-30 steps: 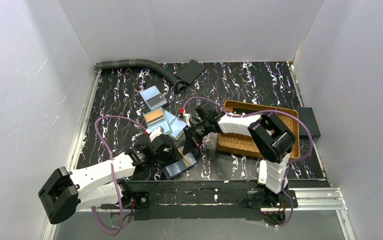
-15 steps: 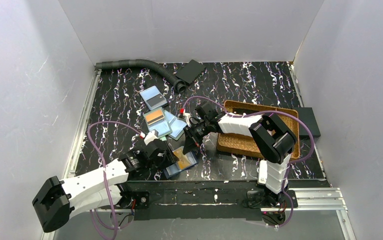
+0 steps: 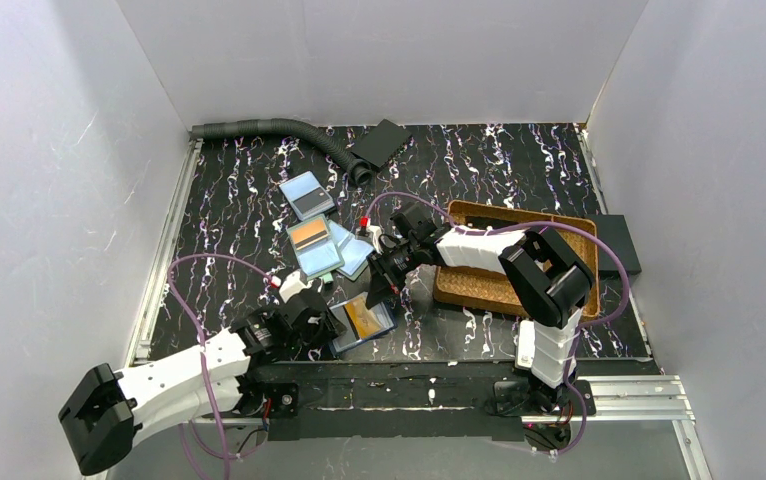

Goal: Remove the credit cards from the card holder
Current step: Remove the credit card from the card holder.

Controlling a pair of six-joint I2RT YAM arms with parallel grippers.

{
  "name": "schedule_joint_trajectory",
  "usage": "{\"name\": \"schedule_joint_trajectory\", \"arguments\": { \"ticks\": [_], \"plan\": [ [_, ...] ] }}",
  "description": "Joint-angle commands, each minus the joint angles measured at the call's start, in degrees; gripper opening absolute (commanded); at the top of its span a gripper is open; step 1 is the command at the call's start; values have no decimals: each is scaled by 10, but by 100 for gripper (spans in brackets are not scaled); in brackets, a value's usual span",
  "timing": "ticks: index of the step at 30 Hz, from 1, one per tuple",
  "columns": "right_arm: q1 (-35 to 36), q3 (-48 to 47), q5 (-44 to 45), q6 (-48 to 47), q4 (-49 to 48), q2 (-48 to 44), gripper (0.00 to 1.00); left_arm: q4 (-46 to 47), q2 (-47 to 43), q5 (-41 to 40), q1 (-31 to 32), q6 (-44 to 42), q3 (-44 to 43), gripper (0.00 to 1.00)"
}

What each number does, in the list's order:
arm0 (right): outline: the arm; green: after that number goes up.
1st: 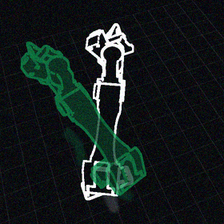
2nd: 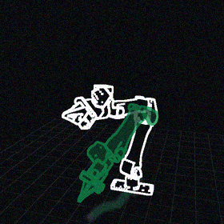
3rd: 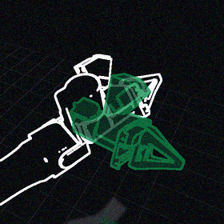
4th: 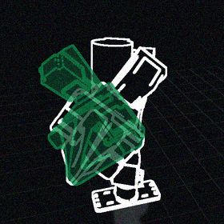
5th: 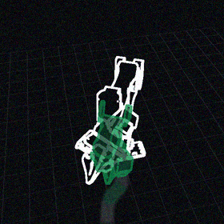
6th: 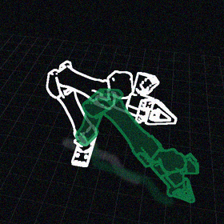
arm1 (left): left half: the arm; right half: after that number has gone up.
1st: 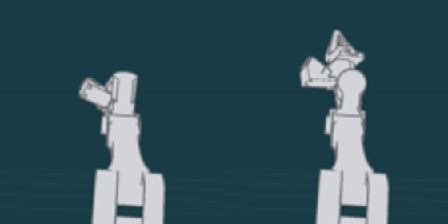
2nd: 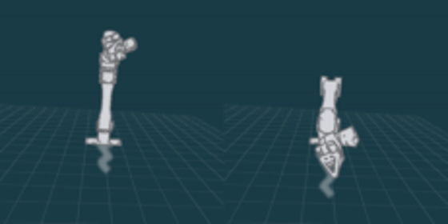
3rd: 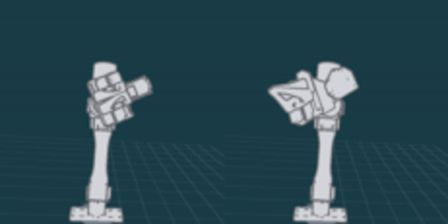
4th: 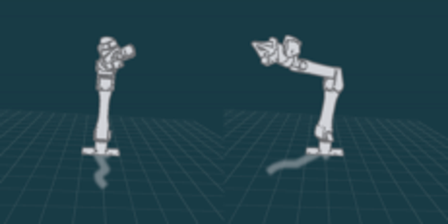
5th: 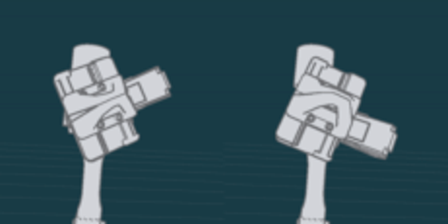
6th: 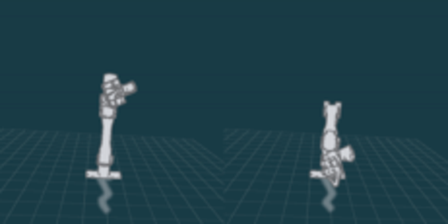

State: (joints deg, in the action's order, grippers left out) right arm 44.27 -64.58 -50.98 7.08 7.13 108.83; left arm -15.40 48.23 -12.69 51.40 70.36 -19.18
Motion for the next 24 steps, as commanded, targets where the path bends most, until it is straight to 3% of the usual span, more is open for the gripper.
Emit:
{"name": "schedule_joint_trajectory", "arguments": {
  "ticks": [1, 6, 14, 24],
  "plan": [
    [1, 6, -8, -17, -4, -30, 1, 37, -18, -12, -4, -9, 27, 26],
    [1, 7, -3, -27, 2, -35, 1, 104, -47, -1, -7, -21, 67, 0],
    [1, 8, 63, -64, 33, -59, 1, 193, -140, 19, -9, -72, 136, 0],
    [1, 20, 125, -94, 46, -90, 2, 198, -280, 18, -11, -131, 178, 0]
  ]
}}
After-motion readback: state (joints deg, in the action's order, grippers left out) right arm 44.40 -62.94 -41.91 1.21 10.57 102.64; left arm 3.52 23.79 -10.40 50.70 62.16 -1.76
